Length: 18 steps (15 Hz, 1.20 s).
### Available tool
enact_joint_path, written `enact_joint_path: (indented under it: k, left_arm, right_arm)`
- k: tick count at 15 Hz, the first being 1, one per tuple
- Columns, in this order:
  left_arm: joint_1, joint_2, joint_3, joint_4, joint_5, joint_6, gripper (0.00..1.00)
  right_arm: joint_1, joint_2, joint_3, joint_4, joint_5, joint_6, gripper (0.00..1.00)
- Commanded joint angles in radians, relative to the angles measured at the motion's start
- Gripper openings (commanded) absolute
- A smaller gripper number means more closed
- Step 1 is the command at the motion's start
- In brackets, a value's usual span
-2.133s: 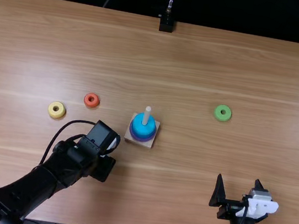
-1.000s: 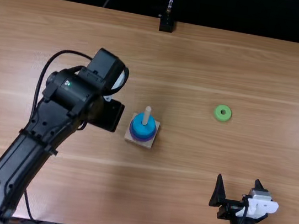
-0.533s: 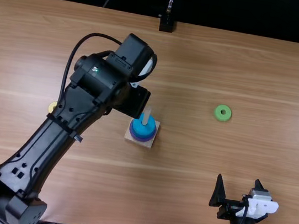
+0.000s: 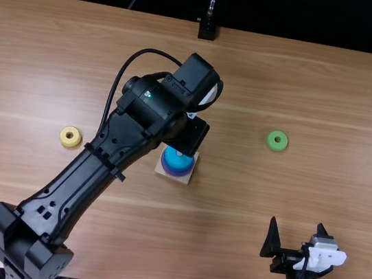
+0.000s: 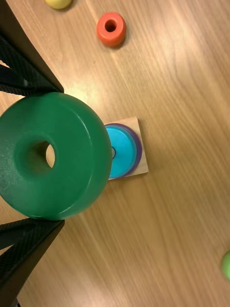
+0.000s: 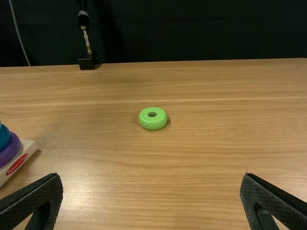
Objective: Build the Hanoi tower: stack the rings onto the peg from bottom to top in this color order: purple, dark blue, light blue, dark green, light green, yellow, orange.
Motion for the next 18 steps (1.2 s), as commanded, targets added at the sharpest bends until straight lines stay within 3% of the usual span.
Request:
enact_joint_path:
  k: [1,14,15,16,17,18]
  left_arm:
    - [-0.008,0.036,0.036,0.000,0.005,-0.007,0.00]
    - [-0.039,0.086,0.008,0.002,0.010,-0.005,0.00]
    - [-0.039,0.086,0.010,0.009,0.016,-0.003,0.15]
    - [-0.039,0.086,0.010,0.009,0.027,-0.003,0.49]
    - [-0.039,0.086,0.007,0.000,0.053,-0.007,0.96]
    - [-0.036,0.086,0.005,-0.002,0.097,-0.009,1.00]
  right_arm:
    - [-0.014,-0.013,-0.068,-0.060,0.004,-0.002,1.00]
    - [-0.014,-0.013,-0.068,-0.060,0.004,-0.002,1.00]
    - [-0.014,-0.013,-0.068,-0.060,0.004,-0.002,1.00]
    - [-0.014,-0.013,-0.068,-0.060,0.004,-0.002,1.00]
    - [-0.014,-0.013,-0.068,-0.060,0.004,-0.002,1.00]
    - [-0.014,-0.013,-0.068,-0.060,0.004,-0.002,1.00]
